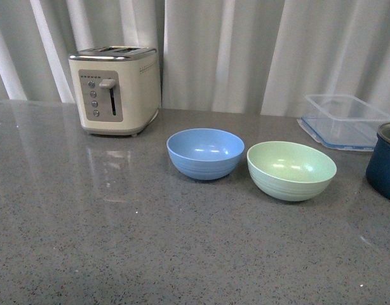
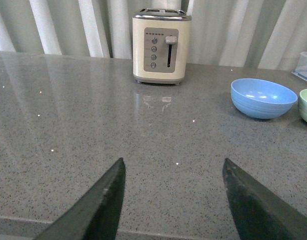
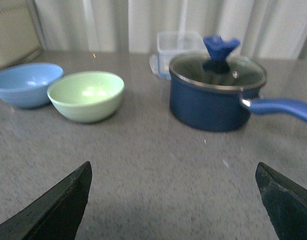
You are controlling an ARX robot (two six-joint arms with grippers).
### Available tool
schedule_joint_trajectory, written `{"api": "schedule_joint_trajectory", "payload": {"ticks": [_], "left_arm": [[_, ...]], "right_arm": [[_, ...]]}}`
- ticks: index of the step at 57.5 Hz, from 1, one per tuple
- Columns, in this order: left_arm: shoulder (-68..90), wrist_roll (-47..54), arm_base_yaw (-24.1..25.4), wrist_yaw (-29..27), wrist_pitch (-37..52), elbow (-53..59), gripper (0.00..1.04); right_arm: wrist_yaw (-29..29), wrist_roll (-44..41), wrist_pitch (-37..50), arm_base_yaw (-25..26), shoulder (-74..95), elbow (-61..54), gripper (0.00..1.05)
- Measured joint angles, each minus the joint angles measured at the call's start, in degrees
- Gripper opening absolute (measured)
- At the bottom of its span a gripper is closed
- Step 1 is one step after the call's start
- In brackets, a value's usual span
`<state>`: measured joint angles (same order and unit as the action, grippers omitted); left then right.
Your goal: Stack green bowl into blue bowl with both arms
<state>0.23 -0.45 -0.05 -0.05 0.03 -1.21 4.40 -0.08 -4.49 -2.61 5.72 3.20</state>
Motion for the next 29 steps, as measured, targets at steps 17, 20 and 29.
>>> {"api": "schedule_joint_trajectory", "payload": {"ticks": [17,20,29], "left_arm": [[-0.04,0.13,0.0,0.0,0.0,0.0,0.98],[-0.04,0.11,0.0,0.02,0.0,0.0,0.98],[-0.04,0.15,0.0,0.02,0.0,0.0,0.98]], "right_arm": [[-15.56,18.64,5.29,-1.73,31.45,18.73,0.95],[-17.81,22.77,5.07,-2.6,38.32,22.86,0.95],[-15.39,30.93,5.29,-5.73,56.96,34.27,0.95]]}}
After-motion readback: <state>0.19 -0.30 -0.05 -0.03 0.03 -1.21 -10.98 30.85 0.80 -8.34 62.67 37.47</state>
